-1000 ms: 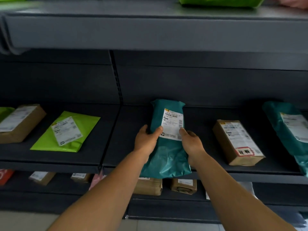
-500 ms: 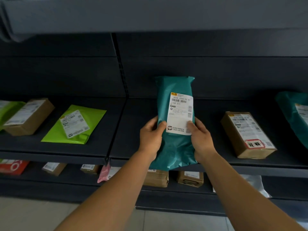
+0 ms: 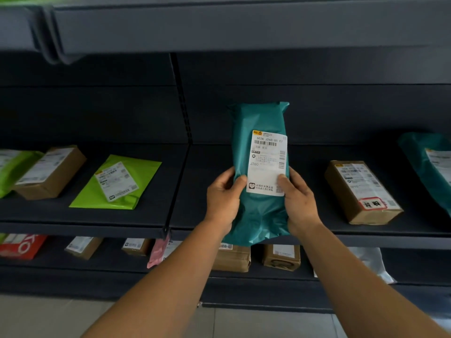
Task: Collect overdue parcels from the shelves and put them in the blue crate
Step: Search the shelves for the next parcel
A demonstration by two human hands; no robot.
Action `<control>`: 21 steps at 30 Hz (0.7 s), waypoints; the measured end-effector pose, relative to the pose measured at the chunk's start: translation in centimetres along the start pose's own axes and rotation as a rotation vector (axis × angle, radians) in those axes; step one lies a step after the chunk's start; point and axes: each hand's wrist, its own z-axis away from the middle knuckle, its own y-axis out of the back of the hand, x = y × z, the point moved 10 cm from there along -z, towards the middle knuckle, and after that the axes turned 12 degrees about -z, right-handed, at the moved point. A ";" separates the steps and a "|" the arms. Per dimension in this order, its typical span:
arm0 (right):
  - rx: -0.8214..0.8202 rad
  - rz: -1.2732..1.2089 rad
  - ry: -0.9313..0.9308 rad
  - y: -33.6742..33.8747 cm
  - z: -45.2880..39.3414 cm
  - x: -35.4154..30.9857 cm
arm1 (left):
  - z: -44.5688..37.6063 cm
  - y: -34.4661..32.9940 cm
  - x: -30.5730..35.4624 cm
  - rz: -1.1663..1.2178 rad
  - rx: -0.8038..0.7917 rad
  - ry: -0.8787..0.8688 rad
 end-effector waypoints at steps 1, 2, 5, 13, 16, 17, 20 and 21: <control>-0.001 0.001 0.002 -0.1 0.1 0.0 | 0.0 0.1 0.0 -0.002 0.000 0.000; -0.003 0.001 0.003 -0.2 0.1 0.0 | 0.0 0.1 0.1 -0.003 -0.001 0.000; -0.002 0.005 0.001 -0.3 0.2 -0.1 | 0.0 0.2 0.1 -0.007 -0.004 0.000; 0.026 0.028 -0.018 -0.1 -0.1 0.0 | -0.5 0.1 -0.3 -0.038 -0.001 0.029; 0.067 0.091 -0.051 0.3 -0.7 0.3 | -0.9 -0.1 -0.6 -0.108 -0.011 0.062; 0.078 0.117 -0.071 0.5 -0.9 0.5 | -1.0 -0.2 -0.7 -0.146 -0.022 0.075; 0.107 0.176 -0.139 0.6 -1.6 1.0 | -1.4 -0.5 -0.9 -0.257 -0.048 0.110; 0.113 0.192 -0.161 0.6 -1.7 1.2 | -1.6 -0.6 -1.1 -0.279 -0.049 0.126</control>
